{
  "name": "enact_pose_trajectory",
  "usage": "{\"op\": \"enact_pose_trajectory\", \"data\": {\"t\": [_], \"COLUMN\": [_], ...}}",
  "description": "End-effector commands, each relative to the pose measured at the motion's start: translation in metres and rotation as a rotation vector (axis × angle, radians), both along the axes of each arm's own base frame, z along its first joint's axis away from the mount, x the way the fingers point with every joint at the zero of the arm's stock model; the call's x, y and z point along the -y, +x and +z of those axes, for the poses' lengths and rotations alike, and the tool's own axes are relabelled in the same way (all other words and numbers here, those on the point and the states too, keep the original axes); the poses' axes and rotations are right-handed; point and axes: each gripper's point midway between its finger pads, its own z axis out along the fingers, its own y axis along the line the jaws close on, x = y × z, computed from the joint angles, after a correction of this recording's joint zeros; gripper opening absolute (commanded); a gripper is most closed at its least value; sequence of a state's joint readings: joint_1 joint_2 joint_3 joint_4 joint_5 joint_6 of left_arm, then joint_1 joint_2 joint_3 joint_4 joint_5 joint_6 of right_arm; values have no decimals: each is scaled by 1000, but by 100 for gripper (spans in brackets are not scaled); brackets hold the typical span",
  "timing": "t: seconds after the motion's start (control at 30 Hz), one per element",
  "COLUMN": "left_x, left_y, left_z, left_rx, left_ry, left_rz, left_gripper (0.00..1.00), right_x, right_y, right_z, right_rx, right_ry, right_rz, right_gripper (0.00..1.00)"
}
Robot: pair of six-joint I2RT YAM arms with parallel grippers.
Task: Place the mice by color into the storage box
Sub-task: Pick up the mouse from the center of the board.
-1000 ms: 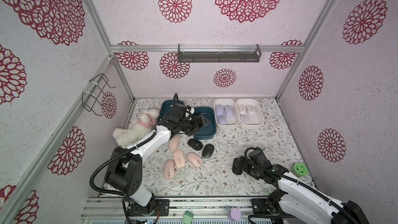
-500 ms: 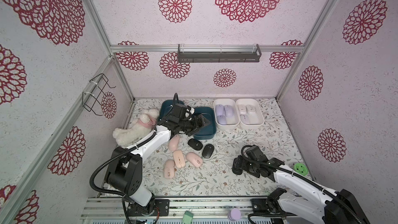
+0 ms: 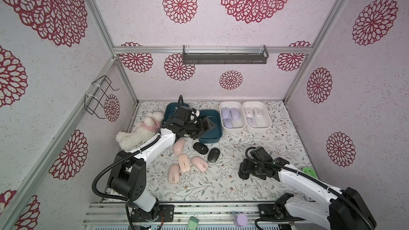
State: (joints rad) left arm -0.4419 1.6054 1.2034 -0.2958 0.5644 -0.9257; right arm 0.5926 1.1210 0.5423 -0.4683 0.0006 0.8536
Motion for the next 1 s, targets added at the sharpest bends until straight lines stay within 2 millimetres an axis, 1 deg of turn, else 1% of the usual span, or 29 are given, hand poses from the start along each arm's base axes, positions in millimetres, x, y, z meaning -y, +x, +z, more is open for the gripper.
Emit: {"op": "enact_pose_trajectory", "data": {"t": [0.0, 0.07, 0.3, 0.4, 0.5, 0.73, 0.87, 0.97], "left_x": [-5, -7, -6, -6, -7, -10, -11, -14], "left_y": [6, 8, 8, 8, 8, 9, 10, 11], "left_z": [3, 1, 0, 2, 3, 7, 8, 10], "left_rx": [15, 7, -2, -1, 3, 8, 9, 12], "left_ry": [20, 21, 10, 2, 7, 7, 6, 4], "left_rz": [12, 21, 21, 18, 24, 30, 33, 39], "left_gripper": [97, 97, 97, 97, 97, 97, 97, 97], "right_x": [0, -3, -11, -11, -13, -15, -18, -23], "right_y": [8, 9, 8, 6, 5, 10, 14, 20], "right_z": [4, 2, -3, -6, -10, -12, -8, 1], "right_rx": [22, 5, -11, -20, -34, -40, -27, -4], "right_ry": [-50, -67, -132, -190, -213, -262, -271, -261], "right_rz": [27, 41, 87, 110, 131, 161, 179, 199], "right_gripper": [82, 79, 75, 74, 70, 67, 61, 60]}}
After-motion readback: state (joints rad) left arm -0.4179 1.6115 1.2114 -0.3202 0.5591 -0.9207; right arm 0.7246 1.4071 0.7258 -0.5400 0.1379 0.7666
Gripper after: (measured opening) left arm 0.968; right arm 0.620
